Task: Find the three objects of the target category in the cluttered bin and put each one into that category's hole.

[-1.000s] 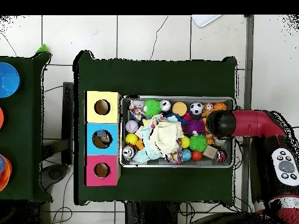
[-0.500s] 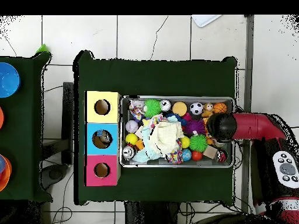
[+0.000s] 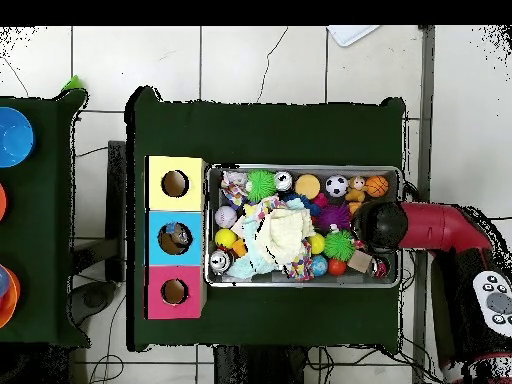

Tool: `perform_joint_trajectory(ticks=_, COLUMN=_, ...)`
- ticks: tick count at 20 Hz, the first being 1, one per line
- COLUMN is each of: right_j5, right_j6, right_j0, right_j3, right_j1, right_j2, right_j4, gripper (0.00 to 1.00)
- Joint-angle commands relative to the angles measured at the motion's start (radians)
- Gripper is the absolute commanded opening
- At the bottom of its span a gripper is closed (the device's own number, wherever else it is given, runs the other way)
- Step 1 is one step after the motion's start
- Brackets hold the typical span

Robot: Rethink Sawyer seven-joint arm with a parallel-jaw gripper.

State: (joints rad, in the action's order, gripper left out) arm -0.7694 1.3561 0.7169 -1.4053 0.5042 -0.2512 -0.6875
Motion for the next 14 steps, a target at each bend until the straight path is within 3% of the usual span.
perform_joint_trajectory(ticks=1, right_j5=-0.127, right_j6=0.011, right_j0=-0.014, right_j3=-0.190, right_j1=0.139, right_j2=-0.056, right_j4=0.135, gripper=0.00)
perform_joint_trajectory(ticks=10, right_j5=-0.149, right_j6=0.184, right_j0=-0.130, right_j3=-0.288, right_j1=0.273, right_j2=0.018, right_j4=0.284, gripper=0.00)
perform_joint_trajectory(ticks=14, right_j5=-0.179, right_j6=0.202, right_j0=-0.179, right_j3=-0.293, right_j1=0.302, right_j2=0.053, right_j4=0.333, gripper=0.00)
